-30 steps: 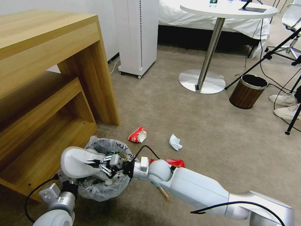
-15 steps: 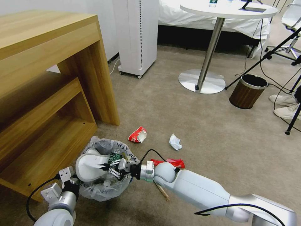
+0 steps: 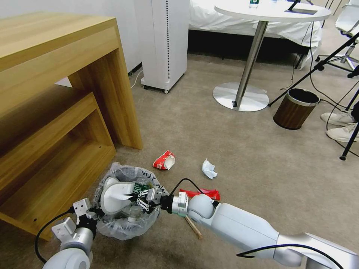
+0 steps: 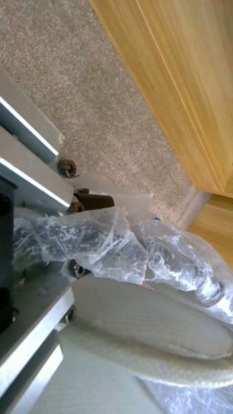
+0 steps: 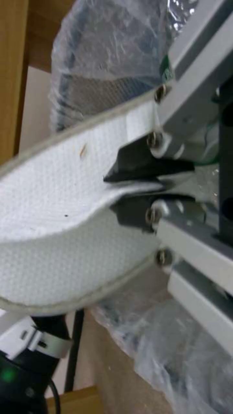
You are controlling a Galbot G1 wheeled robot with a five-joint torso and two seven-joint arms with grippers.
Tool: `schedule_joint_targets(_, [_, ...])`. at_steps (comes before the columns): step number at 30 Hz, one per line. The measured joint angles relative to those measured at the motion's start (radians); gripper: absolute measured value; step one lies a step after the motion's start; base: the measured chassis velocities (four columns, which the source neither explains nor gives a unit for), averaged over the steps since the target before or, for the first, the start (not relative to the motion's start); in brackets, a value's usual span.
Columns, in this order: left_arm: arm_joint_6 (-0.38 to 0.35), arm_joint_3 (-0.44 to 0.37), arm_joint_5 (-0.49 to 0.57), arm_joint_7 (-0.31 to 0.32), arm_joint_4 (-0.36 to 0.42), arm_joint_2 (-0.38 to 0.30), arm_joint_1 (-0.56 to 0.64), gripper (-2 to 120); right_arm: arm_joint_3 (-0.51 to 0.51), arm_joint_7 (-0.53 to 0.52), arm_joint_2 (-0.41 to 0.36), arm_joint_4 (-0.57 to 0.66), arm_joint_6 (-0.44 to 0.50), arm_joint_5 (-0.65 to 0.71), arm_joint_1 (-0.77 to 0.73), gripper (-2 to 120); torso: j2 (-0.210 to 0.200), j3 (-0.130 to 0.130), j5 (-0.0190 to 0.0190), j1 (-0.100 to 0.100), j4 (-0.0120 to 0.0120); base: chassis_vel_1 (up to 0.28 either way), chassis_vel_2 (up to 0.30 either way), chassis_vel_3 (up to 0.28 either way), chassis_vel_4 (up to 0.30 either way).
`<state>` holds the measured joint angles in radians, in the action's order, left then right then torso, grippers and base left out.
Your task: Pick up the trash bin and place the garbage on the floor into it.
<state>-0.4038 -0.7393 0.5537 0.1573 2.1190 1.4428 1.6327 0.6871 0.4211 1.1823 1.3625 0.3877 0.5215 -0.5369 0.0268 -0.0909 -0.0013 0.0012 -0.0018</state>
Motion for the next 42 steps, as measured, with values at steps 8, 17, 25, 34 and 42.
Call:
schedule_joint_targets(8, [0.000,-0.001,0.001,-0.003,0.006,-0.001,0.004,1,-0.015,0.000,-0.022,0.041,-0.012,0.011,0.000,45,0.000,0.000,0.0000,0.000,0.0000,0.000,0.000,0.000,0.000])
schedule_joint_targets(17, [0.000,-0.004,-0.012,0.008,0.003,0.006,0.004,1,-0.032,-0.021,-0.038,0.098,-0.029,0.040,0.000,74,0.000,0.000,0.0002,0.000,0.0006,0.000,0.000,0.000,0.000])
schedule_joint_targets(25, [0.001,-0.003,-0.012,0.005,0.003,0.009,0.002,1,-0.031,-0.022,-0.005,0.128,-0.027,0.054,0.003,100,0.000,0.000,-0.0001,0.000,0.0000,0.000,0.000,0.000,0.000])
schedule_joint_targets(34, [-0.001,-0.006,-0.008,0.005,-0.011,0.006,-0.008,1,-0.056,-0.033,-0.019,0.200,-0.047,0.091,0.003,100,0.000,0.000,-0.0002,0.000,0.0001,0.000,0.000,0.000,0.000])
schedule_joint_targets(42, [-0.001,-0.035,-0.006,0.009,-0.017,0.008,-0.001,1,-0.109,-0.163,-0.120,0.350,-0.139,0.218,0.001,100,0.000,0.000,0.0000,0.000,0.0002,0.000,0.000,0.000,0.000])
